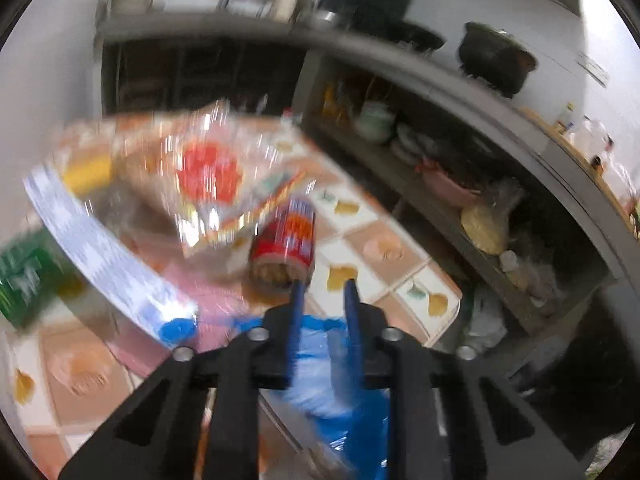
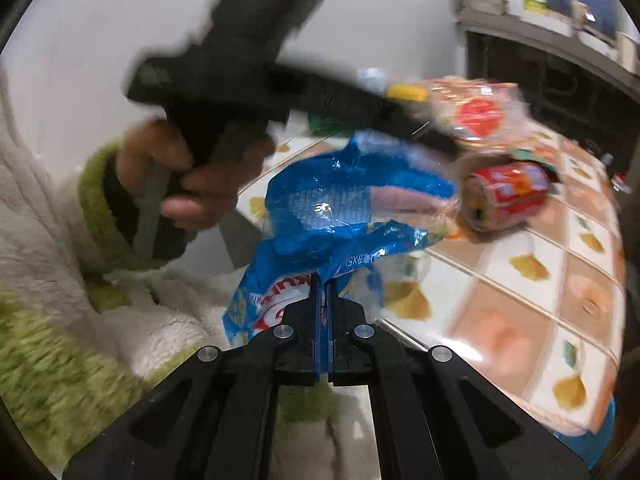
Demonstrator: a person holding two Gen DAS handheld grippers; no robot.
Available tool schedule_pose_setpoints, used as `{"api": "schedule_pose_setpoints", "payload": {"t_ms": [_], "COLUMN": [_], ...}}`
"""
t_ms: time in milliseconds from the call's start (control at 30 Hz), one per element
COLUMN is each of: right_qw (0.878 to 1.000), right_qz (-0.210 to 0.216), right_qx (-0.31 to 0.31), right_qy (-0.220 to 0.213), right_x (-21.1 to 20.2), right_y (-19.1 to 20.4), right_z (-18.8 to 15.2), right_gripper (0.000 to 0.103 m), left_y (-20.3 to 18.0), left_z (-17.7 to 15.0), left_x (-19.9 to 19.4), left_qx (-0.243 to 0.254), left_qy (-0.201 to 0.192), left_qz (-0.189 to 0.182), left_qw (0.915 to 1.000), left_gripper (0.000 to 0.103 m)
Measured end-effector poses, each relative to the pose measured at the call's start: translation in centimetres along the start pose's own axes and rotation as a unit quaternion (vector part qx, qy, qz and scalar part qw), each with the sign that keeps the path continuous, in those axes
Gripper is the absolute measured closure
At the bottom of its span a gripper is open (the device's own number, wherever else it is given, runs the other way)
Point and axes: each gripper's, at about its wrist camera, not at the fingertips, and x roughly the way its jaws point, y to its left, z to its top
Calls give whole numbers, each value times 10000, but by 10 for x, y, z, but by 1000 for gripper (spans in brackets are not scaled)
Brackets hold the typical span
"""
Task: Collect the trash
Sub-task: 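Lift the blue bag with the right tool toward the left tool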
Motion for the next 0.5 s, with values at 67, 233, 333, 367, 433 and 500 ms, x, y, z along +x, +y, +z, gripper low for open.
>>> {"api": "schedule_pose_setpoints", "payload": {"t_ms": [67,233,333,367,433,500], "right_qw": [9993,9925,9869,9865,9883,9914], "right_qz": [-77,-120,-39,-3,-32,-117], "right_qx": [319,1043,1381,1403,1332,1204], "right_qy": [-198,-629,-833,-846,-739,-496], "right_x": [-23,-56,-65,-66,-65,-57], "right_y": [-10,-35,-47,-48,-47,-43], "right_z": [-6,-15,-20,-20,-20,-20], "right_gripper": [102,102,102,102,102,102], "left_y": [8,2,-3,-6,-7,-8], "left_z": [-6,-17,-25,-26,-23,-13], "left_x": [8,17,26,28,26,17], "left_qx": [-269,-291,-332,-299,-295,-324], "left_qy": [194,378,555,554,452,221], "left_qz": [-159,-428,-624,-610,-648,-735], "left_qw": [9993,9979,9960,9962,9964,9965], "left_gripper": [88,88,88,88,88,88]}}
